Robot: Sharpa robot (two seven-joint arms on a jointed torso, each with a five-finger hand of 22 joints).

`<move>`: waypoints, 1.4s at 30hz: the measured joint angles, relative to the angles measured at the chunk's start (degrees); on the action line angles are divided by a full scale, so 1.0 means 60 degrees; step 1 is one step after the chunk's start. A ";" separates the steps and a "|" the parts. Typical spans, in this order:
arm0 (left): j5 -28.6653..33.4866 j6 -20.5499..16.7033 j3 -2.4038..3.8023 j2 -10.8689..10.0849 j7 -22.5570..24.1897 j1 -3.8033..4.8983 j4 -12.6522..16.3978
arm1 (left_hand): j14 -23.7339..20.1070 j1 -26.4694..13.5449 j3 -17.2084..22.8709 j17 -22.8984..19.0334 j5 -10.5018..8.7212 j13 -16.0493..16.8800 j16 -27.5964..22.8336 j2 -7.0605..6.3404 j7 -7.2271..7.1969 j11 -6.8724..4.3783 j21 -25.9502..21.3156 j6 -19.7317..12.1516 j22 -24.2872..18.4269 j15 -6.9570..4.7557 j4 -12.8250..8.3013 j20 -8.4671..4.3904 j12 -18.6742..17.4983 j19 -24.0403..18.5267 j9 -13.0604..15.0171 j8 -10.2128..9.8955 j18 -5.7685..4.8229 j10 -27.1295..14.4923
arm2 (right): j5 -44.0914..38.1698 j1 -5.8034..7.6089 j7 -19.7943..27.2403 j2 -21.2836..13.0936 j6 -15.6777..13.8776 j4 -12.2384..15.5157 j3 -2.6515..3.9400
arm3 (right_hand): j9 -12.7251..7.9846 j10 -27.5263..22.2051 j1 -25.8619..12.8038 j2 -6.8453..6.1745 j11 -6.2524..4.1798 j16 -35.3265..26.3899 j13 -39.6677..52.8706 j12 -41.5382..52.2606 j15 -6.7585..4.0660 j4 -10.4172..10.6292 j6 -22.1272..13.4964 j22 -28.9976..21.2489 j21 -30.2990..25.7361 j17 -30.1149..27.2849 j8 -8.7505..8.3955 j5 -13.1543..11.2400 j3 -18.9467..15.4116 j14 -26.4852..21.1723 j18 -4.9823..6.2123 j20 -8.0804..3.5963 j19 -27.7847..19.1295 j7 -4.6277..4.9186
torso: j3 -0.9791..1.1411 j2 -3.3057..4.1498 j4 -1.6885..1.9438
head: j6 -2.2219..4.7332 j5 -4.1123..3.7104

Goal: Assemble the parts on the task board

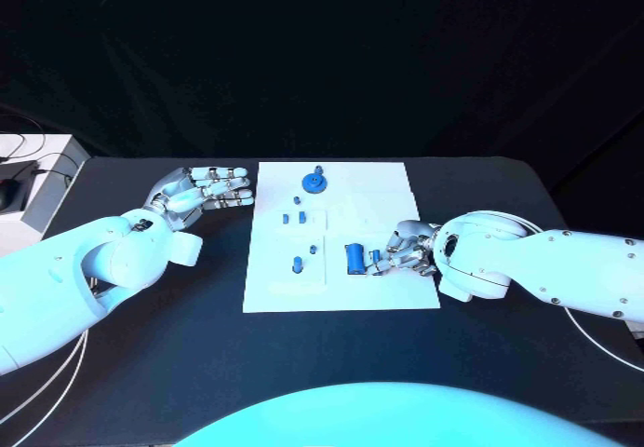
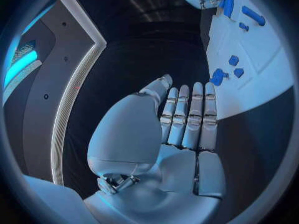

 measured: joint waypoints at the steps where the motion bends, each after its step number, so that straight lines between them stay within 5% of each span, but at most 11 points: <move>1: 0.0000 0.0000 0.0000 0.0000 -0.0001 0.0000 0.0000 | 0.0000 0.0000 0.0000 0.0000 0.0000 0.0000 0.0000 0.0000 0.0000 0.0000 0.0000 0.0000 -0.0001 0.0000 0.0000 0.0000 0.0000 0.0001 0.0000 0.0000 0.0000 0.0000 | 0.0001 -0.0002 0.0002 -0.0001 -0.0007 0.0000 -0.0001 | 0.0001 0.0000 0.0000 0.0000 0.0000 0.0000 0.0000 0.0000 0.0000 0.0051 0.0001 0.0000 0.0000 0.0000 0.0000 0.0000 -0.0051 0.0000 0.0000 0.0000 0.0000 -0.0002 | -0.0002 0.0000 0.0001 | 0.0000 0.0005; 27: 0.0000 0.0009 0.0000 -0.0008 -0.0032 0.0000 0.0000 | 0.0000 0.0000 -0.0039 0.0000 0.0000 0.0000 0.0000 0.0000 0.0000 0.0000 0.0000 0.0000 0.0000 0.0000 0.0039 0.0033 0.0000 -0.0033 0.0000 0.0000 0.0000 0.0000 | 0.0009 -0.0023 0.0376 -0.0260 -0.0635 0.0235 -0.0007 | 0.0031 -0.0001 -0.0227 -0.0069 0.0005 0.0000 0.0002 0.0050 0.0000 0.0496 0.0003 0.0006 0.0000 0.0016 0.0037 -0.0156 -0.0498 0.0000 0.0000 0.0000 0.0000 -0.0003 | 0.0005 0.0009 -0.0007 | 0.0000 0.0040; 32: 0.0000 0.0014 0.0000 -0.0006 -0.0045 0.0000 -0.0005 | 0.0000 0.0000 -0.0039 0.0000 0.0000 0.0000 0.0000 0.0000 0.0000 0.0000 0.0000 0.0000 0.0001 0.0000 0.0039 0.0033 0.0000 -0.0033 0.0000 0.0000 0.0000 0.0000 | 0.0038 -0.0021 0.0605 -0.0386 -0.0690 0.0281 -0.0005 | 0.0046 -0.0001 0.0171 0.0324 0.0005 0.0000 0.0012 0.0088 0.0000 0.0034 0.0003 0.0006 0.0000 0.0016 0.0074 -0.0210 -0.0354 0.0000 -0.0001 0.0000 0.0000 -0.0003 | 0.0006 0.0009 -0.0006 | 0.0000 0.0043; 34: 0.0000 0.0017 0.0000 -0.0006 -0.0050 0.0000 -0.0006 | 0.0000 0.0000 -0.0039 0.0000 0.0000 0.0000 0.0000 0.0000 0.0000 0.0000 0.0000 0.0000 0.0000 0.0000 0.0039 0.0033 0.0000 -0.0033 0.0000 0.0000 -0.0001 0.0000 | 0.0048 -0.0021 0.0678 -0.0427 -0.0690 0.0292 -0.0005 | 0.0052 -0.0001 0.0357 0.0338 0.0005 0.0000 0.0012 0.0087 0.0000 -0.0162 0.0003 0.0005 0.0000 0.0016 0.0074 -0.0288 -0.0279 0.0000 -0.0001 0.0000 0.0000 -0.0003 | 0.0007 0.0009 -0.0005 | 0.0000 0.0044; 38: 0.0000 0.0021 0.0000 -0.0006 -0.0057 0.0000 -0.0009 | 0.0000 0.0000 -0.0039 0.0000 0.0000 0.0000 0.0000 0.0000 0.0000 0.0000 0.0000 0.0000 0.0001 0.0000 0.0039 0.0033 0.0000 -0.0033 0.0000 0.0000 0.0000 0.0000 | 0.0060 -0.0021 0.0808 -0.0488 -0.0674 0.0316 -0.0005 | 0.0052 -0.0001 0.0744 0.0313 0.0005 0.0000 0.0012 0.0087 0.0000 -0.0533 0.0003 0.0005 0.0000 0.0015 0.0074 -0.1125 0.0040 0.0000 0.0000 0.0000 0.0000 -0.0003 | 0.0007 0.0009 -0.0006 | 0.0000 0.0045; 42: -0.0001 0.0026 0.0000 -0.0006 -0.0064 -0.0001 -0.0011 | 0.0000 0.0000 -0.0039 0.0000 0.0000 0.0000 0.0000 0.0000 0.0000 0.0000 0.0000 0.0000 0.0001 0.0000 0.0039 0.0033 0.0000 -0.0033 0.0000 0.0000 0.0000 0.0000 | 0.0043 -0.0027 0.0877 -0.0509 -0.0633 0.0319 -0.0005 | 0.0028 -0.0002 0.0931 0.0133 0.0005 0.0000 0.0023 0.0087 0.0000 -0.0852 0.0040 0.0004 0.0000 0.0033 0.0074 -0.1207 0.0274 0.0000 0.0000 0.0000 0.0000 -0.0040 | 0.0007 0.0008 -0.0008 | 0.0000 0.0049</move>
